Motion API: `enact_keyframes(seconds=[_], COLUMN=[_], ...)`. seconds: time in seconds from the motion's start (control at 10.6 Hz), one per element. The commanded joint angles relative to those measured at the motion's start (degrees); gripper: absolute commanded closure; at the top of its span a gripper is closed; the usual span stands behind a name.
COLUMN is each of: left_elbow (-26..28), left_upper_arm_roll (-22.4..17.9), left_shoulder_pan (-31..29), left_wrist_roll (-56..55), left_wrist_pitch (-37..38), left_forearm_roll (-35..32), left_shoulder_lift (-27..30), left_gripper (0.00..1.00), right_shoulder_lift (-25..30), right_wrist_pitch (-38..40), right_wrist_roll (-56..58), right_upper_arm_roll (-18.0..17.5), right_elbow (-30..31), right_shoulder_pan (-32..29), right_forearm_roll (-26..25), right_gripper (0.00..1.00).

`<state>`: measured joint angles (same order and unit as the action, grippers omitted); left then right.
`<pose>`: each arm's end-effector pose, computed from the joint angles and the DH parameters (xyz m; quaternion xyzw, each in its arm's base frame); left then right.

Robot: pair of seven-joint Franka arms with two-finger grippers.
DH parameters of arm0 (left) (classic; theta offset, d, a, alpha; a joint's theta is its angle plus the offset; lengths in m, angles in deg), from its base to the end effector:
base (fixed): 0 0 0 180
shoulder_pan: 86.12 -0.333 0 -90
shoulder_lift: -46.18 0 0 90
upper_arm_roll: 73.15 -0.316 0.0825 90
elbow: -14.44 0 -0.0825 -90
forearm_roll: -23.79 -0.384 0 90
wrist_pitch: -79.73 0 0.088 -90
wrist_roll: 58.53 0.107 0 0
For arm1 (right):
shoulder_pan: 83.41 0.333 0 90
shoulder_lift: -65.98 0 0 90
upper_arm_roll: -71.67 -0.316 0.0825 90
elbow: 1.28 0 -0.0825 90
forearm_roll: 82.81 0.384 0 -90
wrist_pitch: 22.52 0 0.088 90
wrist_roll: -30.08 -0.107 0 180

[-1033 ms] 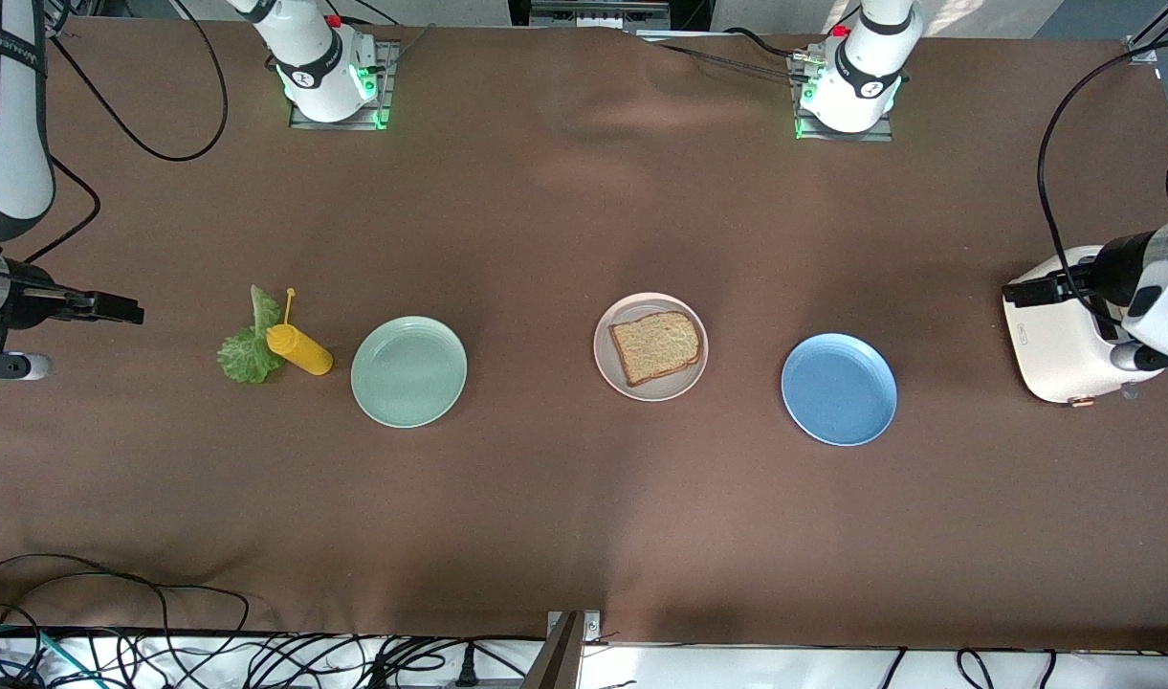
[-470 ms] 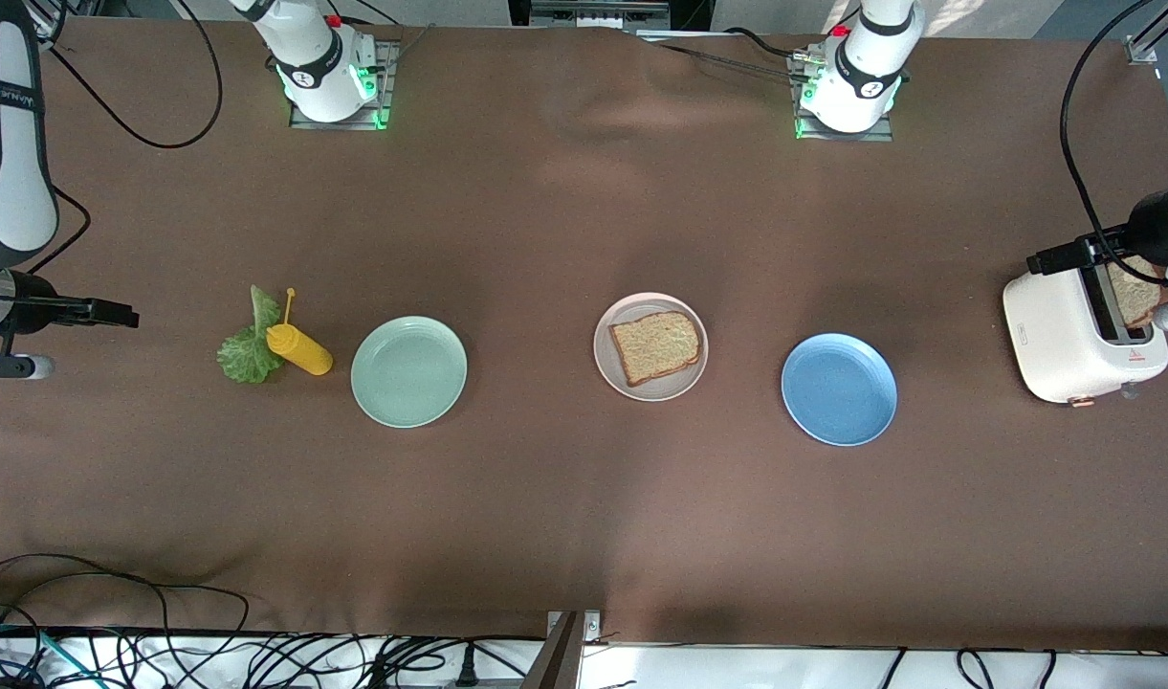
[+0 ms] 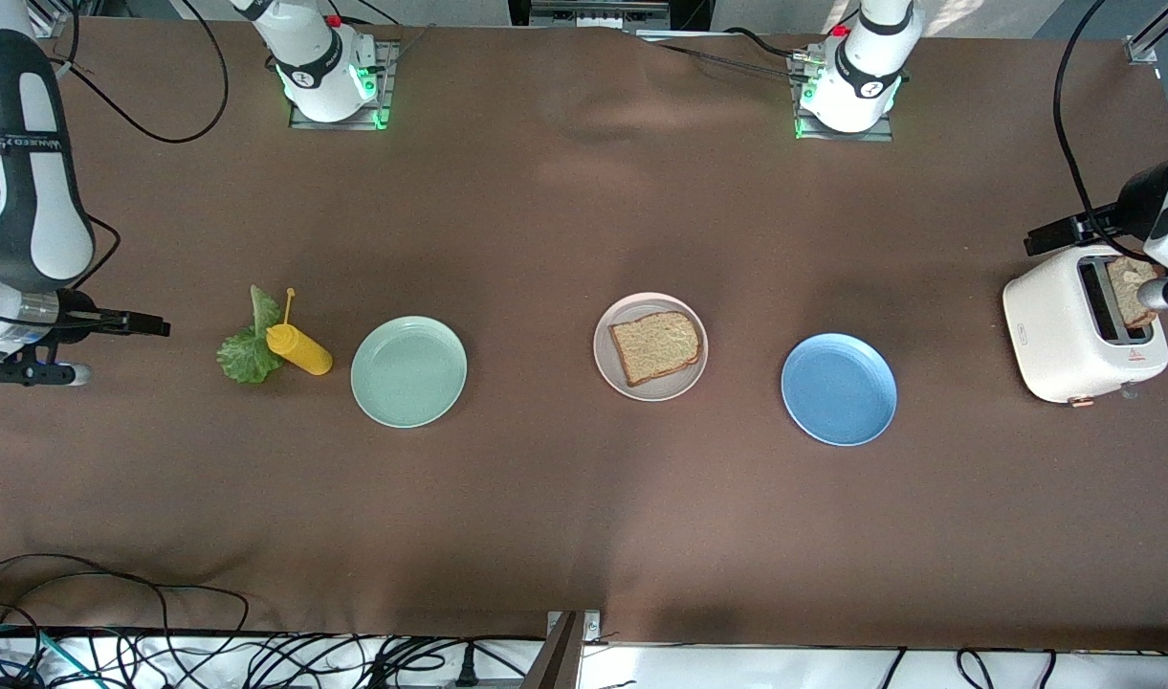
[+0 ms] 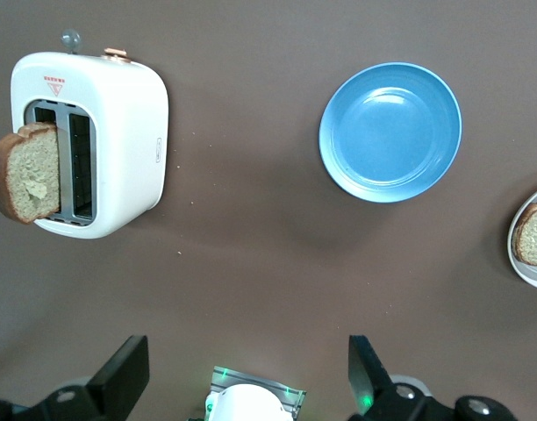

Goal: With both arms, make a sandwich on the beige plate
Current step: 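Lower the right gripper and grasp the green lettuce leaf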

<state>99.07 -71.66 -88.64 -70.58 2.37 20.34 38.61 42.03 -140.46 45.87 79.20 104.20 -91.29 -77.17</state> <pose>0.5677 0.0186 0.5773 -0.9845 -0.1155 0.1258 0.0405 0.5982 -0.1548 0.2877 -0.9949 0.0210 0.0904 0.0397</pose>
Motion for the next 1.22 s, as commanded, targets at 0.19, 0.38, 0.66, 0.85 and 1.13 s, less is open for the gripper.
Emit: enact_keyframes(seconds=[0.19, 0.38, 0.66, 0.85, 1.13], left_elbow=[1.50, 1.24, -0.26, -0.17, 1.06], left_upper_arm_roll=[0.09, 0.00, 0.09, 0.00, -0.17], left_shoulder_pan=[1.11, 0.76, 1.10, 0.32, -4.78], left_wrist_roll=[0.80, 0.63, 5.34, 7.99, 18.91], left_wrist_pitch=[0.81, 0.46, 0.46, -2.33, -4.55], left_forearm_roll=[-1.38, -1.56, -4.72, -2.63, 4.76], left_shoulder_lift=[2.47, 2.47, 2.03, 1.85, 1.68], left_gripper=[0.00, 0.00, 0.00, 0.00, 0.00], right_shoulder_lift=[0.23, 0.31, 0.92, 1.10, 1.98], right_wrist_pitch=[-14.58, -22.89, -26.99, -26.55, -26.46], right_wrist_roll=[-8.57, -9.11, -7.71, -7.79, -7.80], right_upper_arm_roll=[-4.54, -4.54, -4.46, -4.54, -4.54], right_elbow=[11.92, 18.49, 22.31, 22.13, 21.61], right_shoulder_pan=[3.38, 3.92, 3.92, 3.92, 3.83], right_forearm_roll=[2.27, 2.18, 2.10, 2.10, 2.10], right_gripper=[0.00, 0.00, 0.54, 0.85, 0.90])
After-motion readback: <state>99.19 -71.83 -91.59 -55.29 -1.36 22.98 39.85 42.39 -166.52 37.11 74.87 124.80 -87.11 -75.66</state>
